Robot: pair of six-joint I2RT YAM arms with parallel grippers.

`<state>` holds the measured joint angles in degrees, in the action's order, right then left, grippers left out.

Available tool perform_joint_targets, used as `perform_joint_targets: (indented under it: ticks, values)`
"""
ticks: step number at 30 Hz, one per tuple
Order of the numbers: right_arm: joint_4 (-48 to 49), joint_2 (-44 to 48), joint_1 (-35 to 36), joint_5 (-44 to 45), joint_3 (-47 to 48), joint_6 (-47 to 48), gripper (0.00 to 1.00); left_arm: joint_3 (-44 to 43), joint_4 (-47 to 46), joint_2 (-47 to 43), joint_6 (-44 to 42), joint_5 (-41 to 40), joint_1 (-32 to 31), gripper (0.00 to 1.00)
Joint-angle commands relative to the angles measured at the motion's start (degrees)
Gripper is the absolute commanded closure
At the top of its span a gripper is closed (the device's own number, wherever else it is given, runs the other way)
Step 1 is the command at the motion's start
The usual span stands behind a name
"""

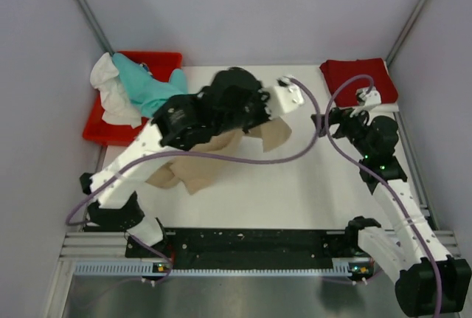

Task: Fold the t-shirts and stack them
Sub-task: Grab crumpled tshirt from bin with the left arm, then move the tshirt to the center of the board

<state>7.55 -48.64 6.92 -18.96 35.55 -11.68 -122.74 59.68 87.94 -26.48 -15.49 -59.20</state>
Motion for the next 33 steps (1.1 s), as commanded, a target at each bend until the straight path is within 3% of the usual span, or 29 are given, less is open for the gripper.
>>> perform_joint_targets:
  ticks: [1, 3, 4, 7, 9, 13, 16, 18, 21, 24, 29, 33]
  values:
    - [-5.43, 1.36, -6.11, 5.69, 4.61, -7.55, 0.08, -2.59, 4.48, 10.22, 1.34, 17.64, -6.79, 1.0]
    - [-6.75, 1.45, -9.11, 6.04, 4.7, -9.58, 0.09, -0.33, 2.47, 11.63, 0.2, 22.67, -7.86, 1.0]
    - [-7.37, 1.36, -9.38, 6.82, 4.79, -9.59, 0.08, 1.34, 0.28, 12.07, 0.03, 24.69, -7.86, 0.93]
    - [-10.09, 1.01, -9.38, 6.49, 5.67, -7.75, 0.09, 6.27, -1.32, 13.74, -1.91, 31.29, -7.86, 0.37]
    - [-11.41, 0.39, -9.38, 4.38, 6.54, -6.6, 0.09, 8.91, -1.67, 13.92, -1.91, 32.88, -7.86, 0.25]
    - [-15.45, -3.9, -9.38, -1.85, 9.35, -4.93, 0.13, 10.15, 2.89, 12.09, -2.35, 30.0, -7.51, 0.22]
    - [-18.62, -7.77, -7.63, -4.5, 10.42, -4.23, 0.19, 15.4, 1.06, 7.43, 0.63, 19.47, -4.36, 0.22]
    - [-18.89, -9.53, -2.64, -3.37, 9.89, -2.22, 0.2, 18.4, -0.78, 4.71, 2.3, 16.02, 1.51, 0.22]
    - [-16.44, -12.52, 3.79, -1.52, 8.23, -0.89, 0.2, 20.69, -3.86, 2.68, 5.03, 16.54, 17.31, 0.19]
    - [-15.02, -16.12, 9.15, 3.03, 7.6, -0.63, 0.2, 23.23, -8.6, 2.85, 5.56, 11.72, 29.54, 0.09]
    - [-17.12, -24.64, 20.05, 6.66, 11.29, 5.17, 0.19, 24.92, -14.85, 10.56, 4.86, 6.09, 41.16, 0.05]
    - [-19.15, -30.53, 28.74, 9.2, 14.19, 11.32, 0.16, 23.69, -16.96, 18.48, 3.99, 3.89, 45.92, 0.01]
